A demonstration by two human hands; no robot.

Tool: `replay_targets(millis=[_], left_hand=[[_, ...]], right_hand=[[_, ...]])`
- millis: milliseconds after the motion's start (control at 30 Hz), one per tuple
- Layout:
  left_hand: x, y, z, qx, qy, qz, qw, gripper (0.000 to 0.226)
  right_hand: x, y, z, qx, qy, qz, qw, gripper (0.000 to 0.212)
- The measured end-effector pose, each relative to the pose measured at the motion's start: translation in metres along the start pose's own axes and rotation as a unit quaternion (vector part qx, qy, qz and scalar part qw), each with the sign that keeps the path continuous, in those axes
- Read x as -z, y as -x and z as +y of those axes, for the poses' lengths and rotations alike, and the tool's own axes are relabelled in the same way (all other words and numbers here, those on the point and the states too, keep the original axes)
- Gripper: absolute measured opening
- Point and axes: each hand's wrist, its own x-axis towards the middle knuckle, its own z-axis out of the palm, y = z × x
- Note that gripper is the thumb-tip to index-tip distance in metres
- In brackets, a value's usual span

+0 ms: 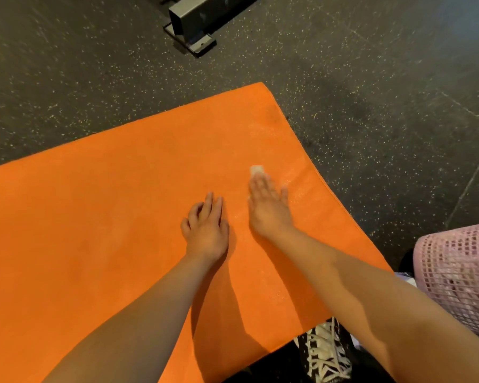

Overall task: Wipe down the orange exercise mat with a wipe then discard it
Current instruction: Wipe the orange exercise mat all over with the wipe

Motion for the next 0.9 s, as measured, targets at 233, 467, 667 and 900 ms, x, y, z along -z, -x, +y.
replay_targets(millis=[233, 467, 667, 900], left_hand=[[-0.006, 0.005, 0.000, 0.002, 0.020, 0.009, 1.000, 0.056], [-0.001, 0.008, -0.006, -0.022, 0.009, -0.004, 1.000, 0.056], [0.004, 0.005, -0.003, -0.015, 0.017, 0.007, 1.000, 0.054], [0.011, -0.032, -0.007, 0.031, -0.014, 0.044, 0.998, 0.054]], right_hand=[[0.000, 0.000, -0.041, 0.006, -0.068, -0.028, 0.997, 0.061], [0.005, 0.003, -0.003, 0.030, 0.023, 0.002, 0.999, 0.065], [0.003, -0.001, -0.025, -0.040, -0.058, -0.015, 0.997, 0.059], [0.003, -0.016, -0.025, 0.118, 0.024, -0.041, 0.992, 0.055]])
